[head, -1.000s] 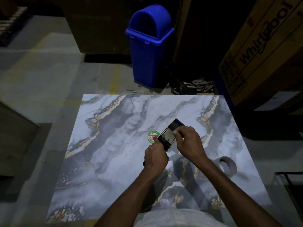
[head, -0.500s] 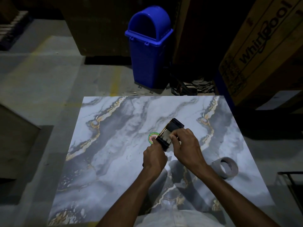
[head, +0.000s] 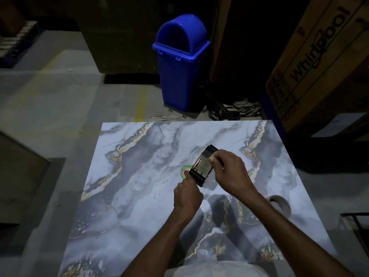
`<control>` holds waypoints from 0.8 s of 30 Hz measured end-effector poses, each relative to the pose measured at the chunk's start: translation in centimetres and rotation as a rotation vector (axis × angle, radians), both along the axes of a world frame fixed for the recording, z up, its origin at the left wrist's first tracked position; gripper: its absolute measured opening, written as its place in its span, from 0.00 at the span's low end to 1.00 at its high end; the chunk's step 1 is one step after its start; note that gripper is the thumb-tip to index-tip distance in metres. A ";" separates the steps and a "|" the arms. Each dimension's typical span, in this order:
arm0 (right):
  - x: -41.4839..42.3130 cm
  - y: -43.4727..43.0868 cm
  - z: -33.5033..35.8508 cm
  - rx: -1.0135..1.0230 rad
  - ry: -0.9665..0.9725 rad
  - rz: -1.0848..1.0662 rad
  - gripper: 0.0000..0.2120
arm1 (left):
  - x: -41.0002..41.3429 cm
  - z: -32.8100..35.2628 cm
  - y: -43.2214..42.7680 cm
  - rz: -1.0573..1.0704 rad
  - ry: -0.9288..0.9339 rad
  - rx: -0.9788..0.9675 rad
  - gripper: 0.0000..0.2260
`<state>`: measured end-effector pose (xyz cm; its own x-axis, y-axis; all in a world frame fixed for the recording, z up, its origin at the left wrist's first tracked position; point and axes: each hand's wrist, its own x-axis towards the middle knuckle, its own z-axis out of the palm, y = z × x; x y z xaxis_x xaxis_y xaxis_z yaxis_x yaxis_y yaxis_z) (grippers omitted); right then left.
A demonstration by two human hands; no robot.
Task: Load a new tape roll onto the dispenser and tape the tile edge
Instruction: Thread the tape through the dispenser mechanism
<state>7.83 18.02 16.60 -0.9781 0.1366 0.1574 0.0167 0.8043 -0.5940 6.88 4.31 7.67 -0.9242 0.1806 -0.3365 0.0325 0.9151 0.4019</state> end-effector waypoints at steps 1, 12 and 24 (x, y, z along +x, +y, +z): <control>0.0 -0.1 0.0 0.002 0.005 0.004 0.07 | 0.0 -0.2 -0.1 0.011 0.004 0.009 0.34; -2.5 1.7 1.3 -0.177 -0.089 -0.136 0.09 | 0.2 -1.2 -0.6 0.029 0.006 0.020 0.28; -4.9 4.5 0.3 -0.491 -0.202 -0.269 0.11 | -2.2 -1.1 -1.4 0.307 -0.437 0.632 0.33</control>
<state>2.89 22.54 16.87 -0.9030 0.3937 -0.1721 0.3331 0.3884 -0.8592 4.65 2.92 6.53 -0.7727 0.2175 -0.5964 -0.4602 0.4551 0.7623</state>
